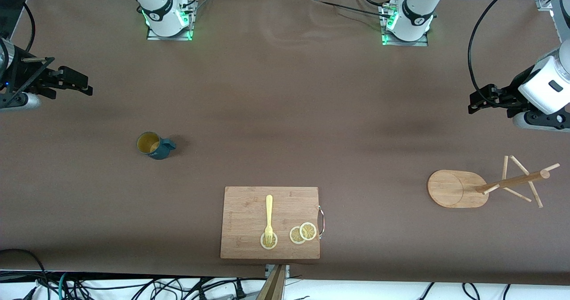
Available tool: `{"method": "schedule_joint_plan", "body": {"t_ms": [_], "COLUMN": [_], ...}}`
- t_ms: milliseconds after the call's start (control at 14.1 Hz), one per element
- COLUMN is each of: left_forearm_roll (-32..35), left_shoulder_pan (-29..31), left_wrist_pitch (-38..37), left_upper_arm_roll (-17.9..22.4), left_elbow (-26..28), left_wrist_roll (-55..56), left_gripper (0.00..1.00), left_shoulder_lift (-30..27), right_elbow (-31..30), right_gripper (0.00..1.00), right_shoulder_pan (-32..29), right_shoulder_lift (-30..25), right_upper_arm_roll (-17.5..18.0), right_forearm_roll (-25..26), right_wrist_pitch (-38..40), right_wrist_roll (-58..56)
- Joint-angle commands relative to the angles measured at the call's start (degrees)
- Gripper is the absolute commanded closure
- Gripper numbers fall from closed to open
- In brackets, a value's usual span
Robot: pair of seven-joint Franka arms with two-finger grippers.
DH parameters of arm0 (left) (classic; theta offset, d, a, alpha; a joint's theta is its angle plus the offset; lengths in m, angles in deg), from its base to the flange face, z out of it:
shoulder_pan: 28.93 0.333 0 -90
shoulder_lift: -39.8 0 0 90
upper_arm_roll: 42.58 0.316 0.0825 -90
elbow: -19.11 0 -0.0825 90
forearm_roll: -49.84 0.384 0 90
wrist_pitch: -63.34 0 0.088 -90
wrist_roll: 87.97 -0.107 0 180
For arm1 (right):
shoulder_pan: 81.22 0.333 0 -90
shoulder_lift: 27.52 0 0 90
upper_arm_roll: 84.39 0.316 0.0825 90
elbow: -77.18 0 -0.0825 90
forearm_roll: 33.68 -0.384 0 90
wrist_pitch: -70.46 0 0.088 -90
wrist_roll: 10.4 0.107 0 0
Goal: Pass cup and hang on rack
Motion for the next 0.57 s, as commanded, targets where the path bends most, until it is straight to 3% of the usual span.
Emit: {"method": "schedule_joint_plan", "body": {"t_ms": [0,283,496], "left_forearm_roll": [1.7,1.7,1.7], "left_shoulder_pan": [-0.4,-0.4,-0.4], "left_wrist_pitch": [-1.2,-1.2,-1.2], "left_upper_arm_roll": [-0.1,-0.1,-0.1], "left_elbow": [-2.1,-2.1,-2.1], "left_wrist_roll": [0.2,0.2,0.2], "left_gripper": [0.0,0.0,0.0], "left_shoulder_lift": [0.9,0.9,0.9], "right_elbow": [0.0,-6.4,-22.0], "right_gripper": [0.0,0.0,0.0], "right_shoulder_pan": [2.1,2.9,2.9], "right_shoulder_lift": [-0.1,-3.6,-13.1], "right_upper_arm_roll": [0.7,0.7,0.6], "right_forearm_roll": [4.2,5.3,5.1], "right_wrist_pitch": [-0.4,-3.7,-13.8], "right_wrist_roll": [0.2,0.6,0.7]}}
